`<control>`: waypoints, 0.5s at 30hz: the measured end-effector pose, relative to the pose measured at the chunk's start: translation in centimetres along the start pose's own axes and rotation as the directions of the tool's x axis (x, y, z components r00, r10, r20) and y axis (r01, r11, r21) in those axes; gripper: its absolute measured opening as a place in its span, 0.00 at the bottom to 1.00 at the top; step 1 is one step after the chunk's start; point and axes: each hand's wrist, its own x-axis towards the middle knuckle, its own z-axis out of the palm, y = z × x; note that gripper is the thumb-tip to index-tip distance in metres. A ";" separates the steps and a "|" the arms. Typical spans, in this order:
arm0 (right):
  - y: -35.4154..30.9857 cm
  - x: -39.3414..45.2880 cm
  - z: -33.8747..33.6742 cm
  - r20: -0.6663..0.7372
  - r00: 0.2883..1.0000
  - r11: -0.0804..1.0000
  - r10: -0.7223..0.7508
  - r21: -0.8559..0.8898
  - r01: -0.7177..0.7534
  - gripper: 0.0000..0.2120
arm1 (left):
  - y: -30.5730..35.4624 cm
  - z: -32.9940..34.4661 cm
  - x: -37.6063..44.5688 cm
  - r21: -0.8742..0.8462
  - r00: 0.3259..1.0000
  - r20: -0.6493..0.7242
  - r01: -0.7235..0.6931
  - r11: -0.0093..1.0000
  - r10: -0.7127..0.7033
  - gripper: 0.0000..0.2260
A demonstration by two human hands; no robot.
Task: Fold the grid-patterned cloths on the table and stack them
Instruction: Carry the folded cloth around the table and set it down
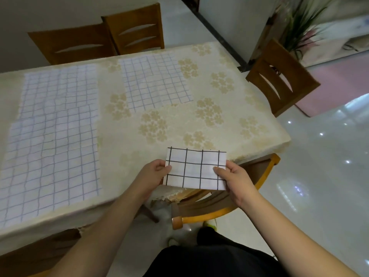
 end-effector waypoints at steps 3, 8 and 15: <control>-0.2 -0.8 -1.8 -0.080 0.997 1.000 -0.019 -0.016 0.018 0.12 | 0.8 1.3 -0.5 -0.045 0.999 0.054 0.005 0.999 -0.003 0.04; -0.4 -2.0 -5.6 -0.196 0.977 0.995 -0.079 -0.069 0.067 0.09 | 2.3 4.4 -1.0 -0.038 0.985 0.173 0.014 0.999 -0.007 0.14; -0.3 -3.8 -13.8 -0.319 0.942 0.995 -0.103 -0.048 0.093 0.06 | 5.4 13.1 -1.4 0.011 0.975 0.219 0.038 0.999 -0.039 0.09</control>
